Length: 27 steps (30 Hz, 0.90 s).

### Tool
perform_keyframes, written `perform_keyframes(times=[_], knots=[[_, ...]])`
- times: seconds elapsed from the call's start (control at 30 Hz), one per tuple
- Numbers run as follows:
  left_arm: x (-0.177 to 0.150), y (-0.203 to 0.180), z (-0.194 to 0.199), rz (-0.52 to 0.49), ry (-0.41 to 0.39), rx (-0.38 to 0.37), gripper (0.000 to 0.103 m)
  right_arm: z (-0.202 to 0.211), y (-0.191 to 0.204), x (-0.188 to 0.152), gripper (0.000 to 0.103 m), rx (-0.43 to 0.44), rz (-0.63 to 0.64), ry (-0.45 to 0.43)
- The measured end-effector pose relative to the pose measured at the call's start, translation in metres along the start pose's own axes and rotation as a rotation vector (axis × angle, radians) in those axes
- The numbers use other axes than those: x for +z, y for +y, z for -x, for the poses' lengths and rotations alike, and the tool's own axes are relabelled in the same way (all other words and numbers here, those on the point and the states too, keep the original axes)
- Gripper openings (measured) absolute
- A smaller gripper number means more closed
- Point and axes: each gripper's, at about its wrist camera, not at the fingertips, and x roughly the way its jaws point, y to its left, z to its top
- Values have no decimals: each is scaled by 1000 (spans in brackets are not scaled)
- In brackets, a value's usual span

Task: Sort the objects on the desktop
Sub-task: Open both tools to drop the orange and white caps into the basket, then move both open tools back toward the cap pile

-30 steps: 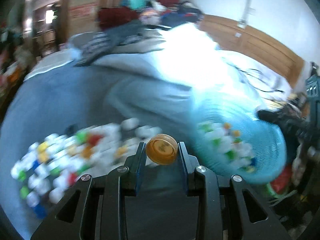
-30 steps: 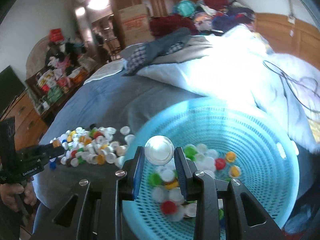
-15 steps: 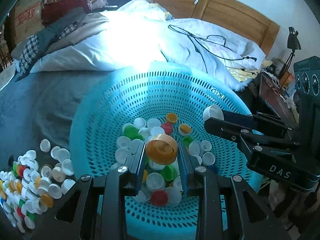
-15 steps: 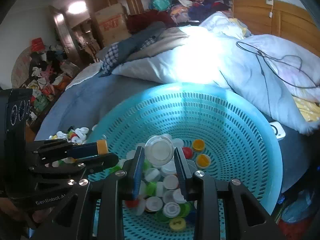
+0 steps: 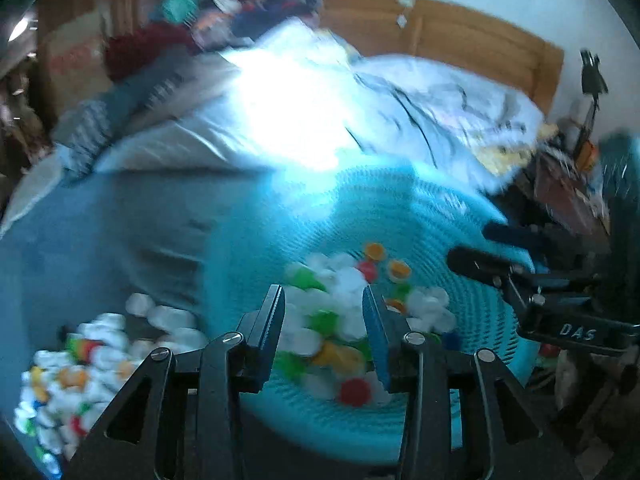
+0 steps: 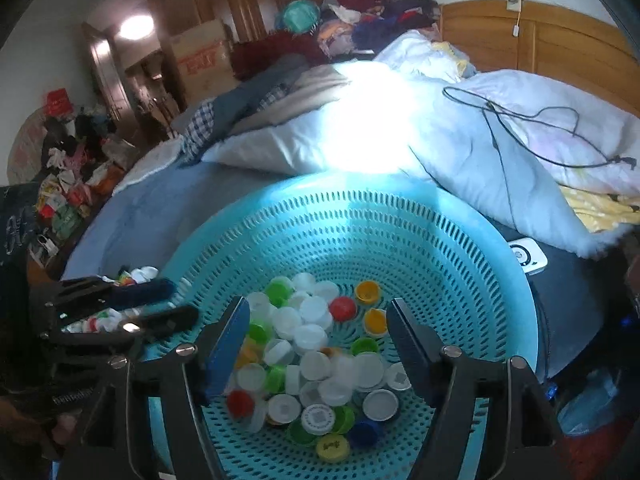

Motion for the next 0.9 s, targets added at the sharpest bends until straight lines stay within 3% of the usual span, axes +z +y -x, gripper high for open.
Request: perform_keyframes(times=[0.17, 0.23, 0.3, 0.37, 0.47, 0.6, 0.73, 0.9], knots=[[31, 83, 118, 44, -255, 237, 35, 13, 29, 0, 80, 61, 39, -33], [42, 129, 187, 124, -413, 380, 47, 15, 41, 2, 81, 84, 62, -38], [40, 168, 243, 221, -544, 508, 79, 20, 51, 4, 83, 96, 90, -50], [25, 207, 297, 304, -649, 601, 80, 27, 58, 7, 88, 104, 109, -74], [-1, 243, 317, 333, -616, 691, 80, 34, 69, 10, 93, 100, 138, -100], [-43, 268, 287, 331, -474, 717, 80, 33, 88, 8, 93, 123, 161, -96], [-93, 284, 229, 400, -294, 642, 80, 19, 112, -3, 94, 156, 208, -45], [-122, 263, 180, 461, -178, 571, 80, 6, 144, -31, 95, 204, 292, 25]])
